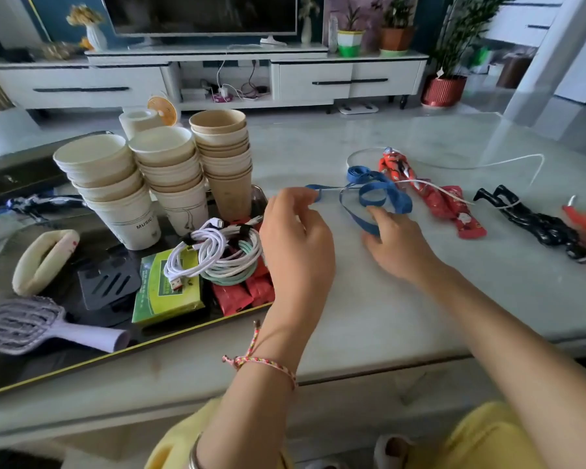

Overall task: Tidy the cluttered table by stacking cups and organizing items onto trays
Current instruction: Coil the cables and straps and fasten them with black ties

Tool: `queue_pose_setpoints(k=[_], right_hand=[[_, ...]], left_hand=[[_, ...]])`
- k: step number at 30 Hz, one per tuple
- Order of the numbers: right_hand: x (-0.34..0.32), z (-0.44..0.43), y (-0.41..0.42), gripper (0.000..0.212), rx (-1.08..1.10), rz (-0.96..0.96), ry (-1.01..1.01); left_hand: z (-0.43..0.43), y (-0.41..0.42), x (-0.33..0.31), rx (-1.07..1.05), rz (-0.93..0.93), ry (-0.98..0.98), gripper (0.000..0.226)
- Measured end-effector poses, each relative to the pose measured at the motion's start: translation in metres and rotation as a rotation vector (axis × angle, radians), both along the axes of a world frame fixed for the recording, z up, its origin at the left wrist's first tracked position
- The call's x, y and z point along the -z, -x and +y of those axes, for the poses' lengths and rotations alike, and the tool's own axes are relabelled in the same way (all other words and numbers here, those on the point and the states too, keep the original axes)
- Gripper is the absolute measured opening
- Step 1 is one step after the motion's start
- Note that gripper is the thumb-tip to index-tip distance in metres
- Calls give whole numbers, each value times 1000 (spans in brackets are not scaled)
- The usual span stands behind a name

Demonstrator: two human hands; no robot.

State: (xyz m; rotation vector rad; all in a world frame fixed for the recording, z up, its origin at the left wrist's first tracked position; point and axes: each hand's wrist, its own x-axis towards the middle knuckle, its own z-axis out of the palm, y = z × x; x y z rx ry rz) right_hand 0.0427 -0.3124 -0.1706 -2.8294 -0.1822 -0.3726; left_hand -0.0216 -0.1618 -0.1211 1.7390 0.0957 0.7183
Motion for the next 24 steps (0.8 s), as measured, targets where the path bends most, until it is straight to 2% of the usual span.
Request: queue_pose_setpoints(k=[2, 5, 8, 12, 14, 16, 19, 24], right_hand=[[2, -10, 2, 37, 17, 12, 69], [-5, -13, 3, 17, 24, -14, 76], [-13, -27, 12, 24, 59, 89, 53], [-13, -53, 28, 41, 110, 78, 81], [-13, -67, 34, 40, 154, 23, 66], [-14, -74, 38, 30, 184, -54, 72], [-14, -76, 36, 10, 178, -151, -100], [-12, -61, 17, 22, 112, -121, -309]], left_hand=[[-15, -2, 0, 69, 103, 121, 27], [-29, -5, 5, 124, 269, 211, 28], [-51, -7, 11, 215, 406, 239, 27], [-72, -14, 14, 291, 482, 209, 28], [-79, -19, 14, 286, 491, 159, 30], [-82, -25, 16, 275, 524, 96, 37], [-87, -32, 22, 288, 608, 59, 49], [-98, -43, 28, 284, 648, -3, 54]])
